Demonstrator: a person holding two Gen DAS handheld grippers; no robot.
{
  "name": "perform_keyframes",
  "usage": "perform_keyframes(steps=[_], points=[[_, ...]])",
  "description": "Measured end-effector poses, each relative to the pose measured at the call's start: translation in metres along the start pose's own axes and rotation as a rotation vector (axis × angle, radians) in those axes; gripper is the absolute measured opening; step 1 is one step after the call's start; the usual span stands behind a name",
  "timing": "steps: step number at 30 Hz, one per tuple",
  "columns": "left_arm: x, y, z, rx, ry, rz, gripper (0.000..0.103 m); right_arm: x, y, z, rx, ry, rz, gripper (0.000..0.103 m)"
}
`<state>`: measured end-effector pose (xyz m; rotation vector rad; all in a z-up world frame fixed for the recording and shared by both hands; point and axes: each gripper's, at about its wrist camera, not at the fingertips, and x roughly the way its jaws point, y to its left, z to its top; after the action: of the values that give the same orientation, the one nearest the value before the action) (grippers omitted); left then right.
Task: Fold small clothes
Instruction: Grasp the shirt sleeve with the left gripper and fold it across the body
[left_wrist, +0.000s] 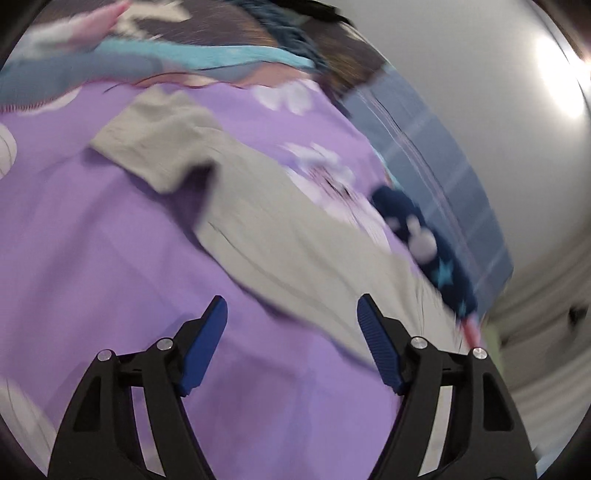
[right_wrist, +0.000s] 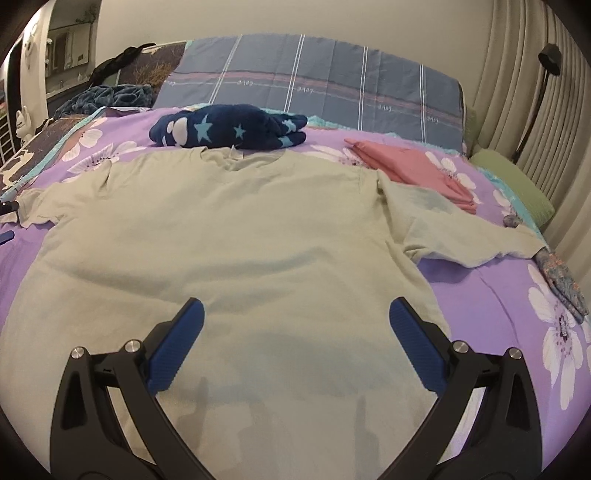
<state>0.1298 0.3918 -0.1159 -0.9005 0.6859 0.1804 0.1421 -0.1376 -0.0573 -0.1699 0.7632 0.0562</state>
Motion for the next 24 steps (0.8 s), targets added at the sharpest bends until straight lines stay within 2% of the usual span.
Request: perform_keyframes(steps=[5,9,10,12,13,14,16,18,20,23,24], points=[[0.027,0.032,0.042,-0.172,-0.055,0.052,0.074,0.007,0.001,0.006,0.034,0.015,0.019,0.101],[0.033,0.031,0.068,-0.213,-0.113,0.068,0.074,0.009,0.003,0.008,0.031,0.011,0.009,0.101],[0.037,0.032,0.075,-0.225,-0.125,0.085,0.07,0.011,0.002,0.008,0.033,0.014,0.009,0.101],[0.046,0.034,0.09,-0.22,-0.139,0.129,0.024,0.014,0.0,0.009,0.045,0.021,0.014,0.101],[0.046,0.037,0.093,-0.227,-0.144,0.15,0.017,0.014,-0.001,0.009,0.053,0.023,0.017,0.101],[0.046,0.04,0.097,-0.246,-0.16,0.164,0.004,0.015,-0.003,0.009,0.061,0.022,0.023,0.101],[0.04,0.035,0.102,-0.249,-0.201,0.167,0.004,0.015,-0.006,0.009,0.065,0.016,0.024,0.101],[0.032,0.011,0.103,-0.16,-0.227,0.162,0.003,0.017,-0.009,0.008,0.065,0.011,0.016,0.101],[0.027,-0.041,0.097,0.023,-0.237,0.155,0.003,0.02,-0.014,0.008,0.071,0.013,0.013,0.101],[0.024,-0.139,0.058,0.322,-0.217,0.069,0.003,0.023,-0.024,0.007,0.102,0.02,0.016,0.101],[0.024,-0.158,0.045,0.38,-0.208,0.042,0.003,0.023,-0.028,0.007,0.117,0.02,0.018,0.101]])
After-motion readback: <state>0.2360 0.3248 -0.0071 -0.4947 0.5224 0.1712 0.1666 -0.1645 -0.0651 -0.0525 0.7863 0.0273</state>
